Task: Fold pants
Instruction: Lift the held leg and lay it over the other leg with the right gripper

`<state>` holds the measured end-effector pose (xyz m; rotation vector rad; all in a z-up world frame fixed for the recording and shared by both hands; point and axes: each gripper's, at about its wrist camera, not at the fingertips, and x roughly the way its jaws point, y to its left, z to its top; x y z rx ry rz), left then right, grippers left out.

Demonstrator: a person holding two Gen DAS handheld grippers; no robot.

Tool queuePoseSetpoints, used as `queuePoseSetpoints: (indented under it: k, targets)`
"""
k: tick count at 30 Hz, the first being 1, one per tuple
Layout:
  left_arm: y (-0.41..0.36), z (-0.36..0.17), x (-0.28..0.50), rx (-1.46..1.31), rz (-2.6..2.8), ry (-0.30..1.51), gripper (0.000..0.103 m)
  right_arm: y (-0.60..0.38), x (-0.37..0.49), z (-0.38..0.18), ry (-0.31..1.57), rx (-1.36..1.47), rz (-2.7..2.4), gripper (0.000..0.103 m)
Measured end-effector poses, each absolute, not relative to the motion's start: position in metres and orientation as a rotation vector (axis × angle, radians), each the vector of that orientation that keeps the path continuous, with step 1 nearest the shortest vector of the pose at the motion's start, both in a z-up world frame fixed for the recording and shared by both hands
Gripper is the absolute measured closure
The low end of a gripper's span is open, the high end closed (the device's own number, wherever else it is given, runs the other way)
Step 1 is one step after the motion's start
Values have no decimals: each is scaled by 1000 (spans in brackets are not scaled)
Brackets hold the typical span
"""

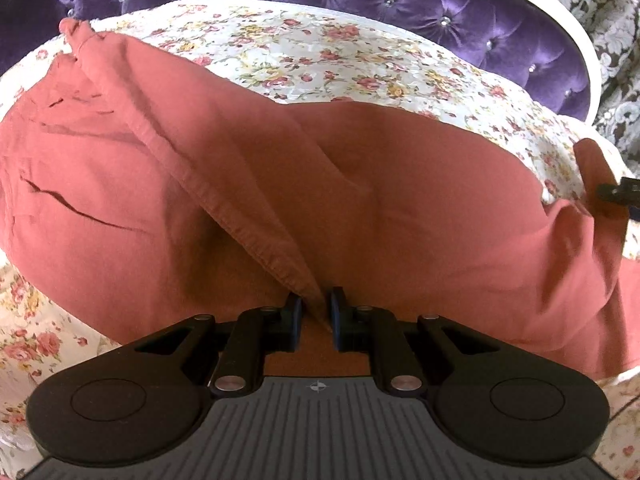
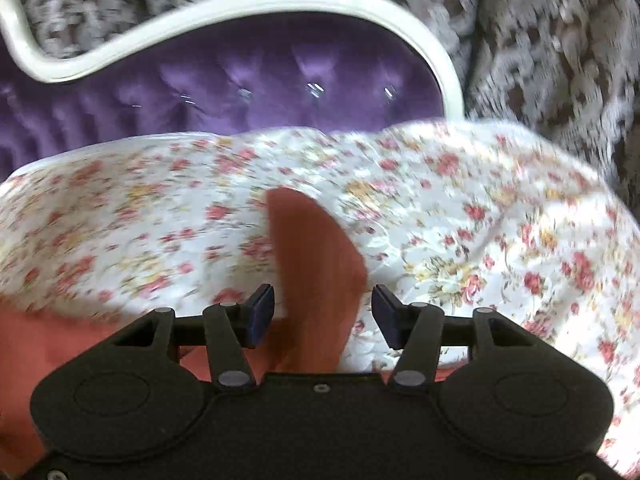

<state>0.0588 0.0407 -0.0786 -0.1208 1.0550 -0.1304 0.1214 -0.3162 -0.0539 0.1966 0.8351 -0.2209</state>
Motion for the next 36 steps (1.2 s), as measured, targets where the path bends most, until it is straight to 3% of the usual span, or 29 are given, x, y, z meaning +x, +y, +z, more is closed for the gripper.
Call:
queuePoseSetpoints:
  k: [1, 2, 7, 9, 10, 11, 13, 20, 30, 31, 32, 36]
  targets:
    - [41, -79, 59, -125, -129, 1055, 89, -322, 124, -58, 856, 257, -193, 79]
    - [41, -79, 59, -121, -128, 1054, 89, -326, 125, -58, 874, 314, -177, 93]
    - [39, -78, 58, -107, -133, 1048, 89, -341, 68, -13, 785, 357, -317, 92]
    - [40, -78, 58, -110, -136, 1049, 88, -353, 37, 0, 744, 376, -388, 86]
    - [40, -78, 58, -110, -139, 1048, 88, -359, 30, 2, 747, 375, -417, 73]
    - [39, -78, 58, -104, -140, 1048, 88, -363, 25, 2, 767, 354, -436, 52]
    - [38, -78, 58, -97, -142, 1048, 88, -374, 13, 1, 746, 319, -487, 42]
    - [40, -78, 58, -115, -142, 1053, 88, -433, -24, -26, 745, 532, -411, 42]
    - [34, -78, 58, -68, -128, 1049, 88, -455, -13, -48, 821, 461, -248, 43]
    - [33, -78, 58, -67, -127, 1049, 88, -452, -10, -51, 827, 457, -212, 51]
    - [34, -78, 59, -67, -126, 1050, 88, -451, -7, -52, 838, 462, -173, 81]
    - [34, -78, 59, -69, -128, 1051, 88, -435, -23, -28, 825, 465, -161, 83]
